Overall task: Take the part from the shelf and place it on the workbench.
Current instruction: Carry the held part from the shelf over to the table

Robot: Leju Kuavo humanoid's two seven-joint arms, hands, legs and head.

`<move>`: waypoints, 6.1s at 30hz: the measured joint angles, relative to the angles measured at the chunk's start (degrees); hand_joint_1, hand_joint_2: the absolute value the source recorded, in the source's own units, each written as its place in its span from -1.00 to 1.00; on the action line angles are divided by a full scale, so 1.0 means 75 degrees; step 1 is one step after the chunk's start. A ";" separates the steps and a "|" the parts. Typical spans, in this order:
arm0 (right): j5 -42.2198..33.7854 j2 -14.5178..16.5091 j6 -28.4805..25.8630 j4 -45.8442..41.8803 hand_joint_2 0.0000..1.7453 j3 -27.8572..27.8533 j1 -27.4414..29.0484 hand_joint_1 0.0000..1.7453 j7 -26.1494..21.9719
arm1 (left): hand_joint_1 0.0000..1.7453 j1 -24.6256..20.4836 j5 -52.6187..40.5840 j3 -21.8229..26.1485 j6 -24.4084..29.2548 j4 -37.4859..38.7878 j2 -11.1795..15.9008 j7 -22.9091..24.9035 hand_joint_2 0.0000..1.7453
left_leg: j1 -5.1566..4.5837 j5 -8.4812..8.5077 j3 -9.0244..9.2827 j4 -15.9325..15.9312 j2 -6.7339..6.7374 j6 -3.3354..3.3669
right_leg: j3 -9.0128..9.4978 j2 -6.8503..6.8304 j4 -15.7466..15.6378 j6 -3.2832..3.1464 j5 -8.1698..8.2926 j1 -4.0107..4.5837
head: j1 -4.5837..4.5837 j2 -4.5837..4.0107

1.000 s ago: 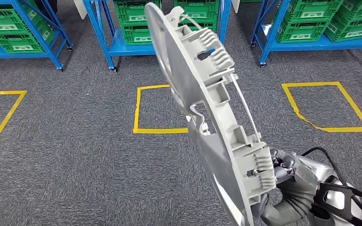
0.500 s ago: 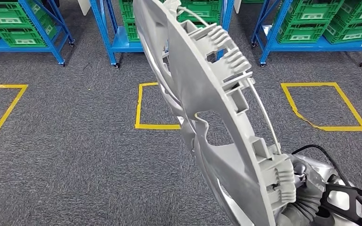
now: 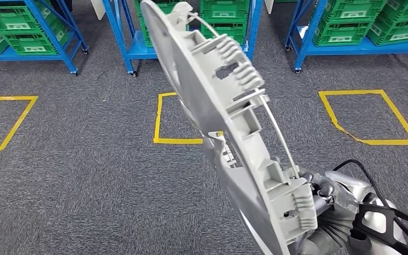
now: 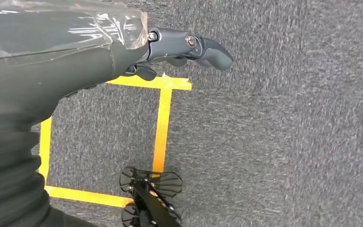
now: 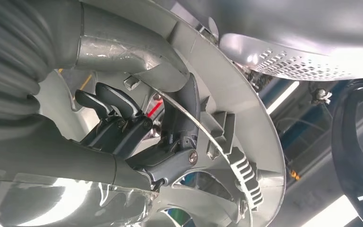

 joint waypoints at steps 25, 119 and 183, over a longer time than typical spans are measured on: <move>0.0119 0.0091 0.0233 0.0015 1.00 0.0121 -0.0180 1.00 -0.0379 | -1.00 -0.0009 -0.0133 0.0033 -0.0213 -0.0377 -0.0012 -0.0276 1.00 | -0.0008 -0.0130 -0.0459 0.0243 -0.0270 -0.0066 | -0.0115 0.0132 0.0146 0.0048 -0.0033 -0.0088 | -0.0059 0.0000; 0.0352 0.0595 0.0572 0.0824 1.00 0.0453 0.0084 1.00 -0.0921 | -1.00 -0.0090 -0.0243 0.0193 -0.0826 -0.0595 -0.0132 -0.0041 1.00 | 0.0032 -0.0245 -0.1064 0.1111 -0.0179 -0.0127 | -0.0138 0.0002 0.0181 -0.0134 0.0005 0.0041 | -0.0080 0.0000; 0.0207 0.0485 0.0594 0.0808 1.00 0.0432 0.0283 1.00 -0.0875 | -1.00 -0.0013 -0.0485 0.0228 -0.1606 -0.0400 0.0090 -0.0163 1.00 | 0.0019 0.0096 -0.0859 0.0660 -0.0071 -0.0055 | -0.0229 -0.0325 0.0255 -0.0103 0.0023 0.0063 | -0.0031 0.0000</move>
